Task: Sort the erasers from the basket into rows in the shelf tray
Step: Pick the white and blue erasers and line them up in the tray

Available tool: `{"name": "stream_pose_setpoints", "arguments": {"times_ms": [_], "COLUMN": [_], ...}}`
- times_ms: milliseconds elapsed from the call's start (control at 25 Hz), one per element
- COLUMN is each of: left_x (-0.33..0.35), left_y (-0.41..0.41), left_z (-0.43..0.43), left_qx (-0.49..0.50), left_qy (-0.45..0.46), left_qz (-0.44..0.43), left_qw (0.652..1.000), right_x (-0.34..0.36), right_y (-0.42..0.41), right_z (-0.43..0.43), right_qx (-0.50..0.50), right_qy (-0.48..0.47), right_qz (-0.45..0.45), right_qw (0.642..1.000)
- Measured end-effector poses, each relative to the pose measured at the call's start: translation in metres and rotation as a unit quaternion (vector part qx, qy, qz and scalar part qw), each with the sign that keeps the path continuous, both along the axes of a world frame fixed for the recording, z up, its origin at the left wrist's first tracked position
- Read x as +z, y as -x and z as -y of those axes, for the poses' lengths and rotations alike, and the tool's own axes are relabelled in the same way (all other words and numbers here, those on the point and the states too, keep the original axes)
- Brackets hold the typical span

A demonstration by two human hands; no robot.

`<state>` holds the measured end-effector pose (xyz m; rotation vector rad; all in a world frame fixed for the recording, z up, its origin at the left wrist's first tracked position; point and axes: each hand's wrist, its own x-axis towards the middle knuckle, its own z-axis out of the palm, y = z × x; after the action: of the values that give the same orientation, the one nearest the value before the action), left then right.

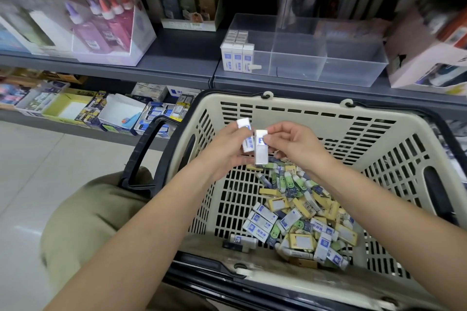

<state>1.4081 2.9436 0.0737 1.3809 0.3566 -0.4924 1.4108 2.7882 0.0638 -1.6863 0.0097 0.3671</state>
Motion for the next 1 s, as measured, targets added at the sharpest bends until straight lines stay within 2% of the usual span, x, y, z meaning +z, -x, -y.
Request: {"name": "stream_pose_setpoints", "arguments": {"times_ms": [120,200,280,320,360,400,440,520,600,760,840,880,1000], "left_x": [-0.006,-0.011,-0.017,-0.021,-0.025,-0.028,-0.032,-0.035,-0.036,-0.035,-0.035,-0.034,-0.031], "left_y": [0.004,0.004,0.003,0.003,0.003,0.003,0.004,0.006,0.006,0.006,0.006,0.006,0.003], "left_z": [-0.002,-0.005,-0.008,-0.01,-0.011,-0.013,-0.013,-0.012,-0.01,-0.01,-0.011,-0.011,-0.013], "left_qx": [-0.073,-0.085,-0.066,-0.046,-0.025,-0.011,-0.009,-0.022,-0.03,-0.036,-0.04,-0.041,-0.027], "left_qy": [0.025,0.05,0.026,0.0,-0.027,-0.049,-0.061,-0.065,-0.062,-0.069,-0.073,-0.075,-0.072], "left_qz": [-0.039,-0.041,-0.045,-0.057,-0.076,-0.095,-0.111,-0.119,-0.113,-0.104,-0.097,-0.093,-0.085], "left_qw": [0.996,0.994,0.996,0.997,0.996,0.994,0.992,0.991,0.991,0.991,0.992,0.992,0.993], "right_x": [-0.002,-0.005,-0.013,-0.02,-0.029,-0.042,-0.057,-0.084,-0.104,-0.129,-0.135,-0.136,-0.137], "right_y": [0.0,-0.002,-0.001,0.002,0.008,0.016,0.026,0.045,0.058,0.069,0.07,0.069,0.057], "right_z": [-0.007,-0.009,-0.005,-0.003,-0.001,0.0,0.0,-0.001,-0.003,-0.006,-0.008,-0.008,-0.016], "right_qx": [-0.006,-0.006,-0.007,0.009,0.054,0.127,0.212,0.347,0.395,0.394,0.394,0.394,0.387], "right_qy": [0.006,-0.002,-0.023,0.001,0.07,0.169,0.266,0.404,0.483,0.58,0.596,0.594,0.57], "right_qz": [0.004,-0.004,-0.046,-0.062,-0.061,-0.045,-0.026,0.01,0.048,0.145,0.179,0.187,0.181], "right_qw": [1.0,1.0,0.999,0.998,0.994,0.976,0.94,0.846,0.78,0.698,0.676,0.676,0.702]}}
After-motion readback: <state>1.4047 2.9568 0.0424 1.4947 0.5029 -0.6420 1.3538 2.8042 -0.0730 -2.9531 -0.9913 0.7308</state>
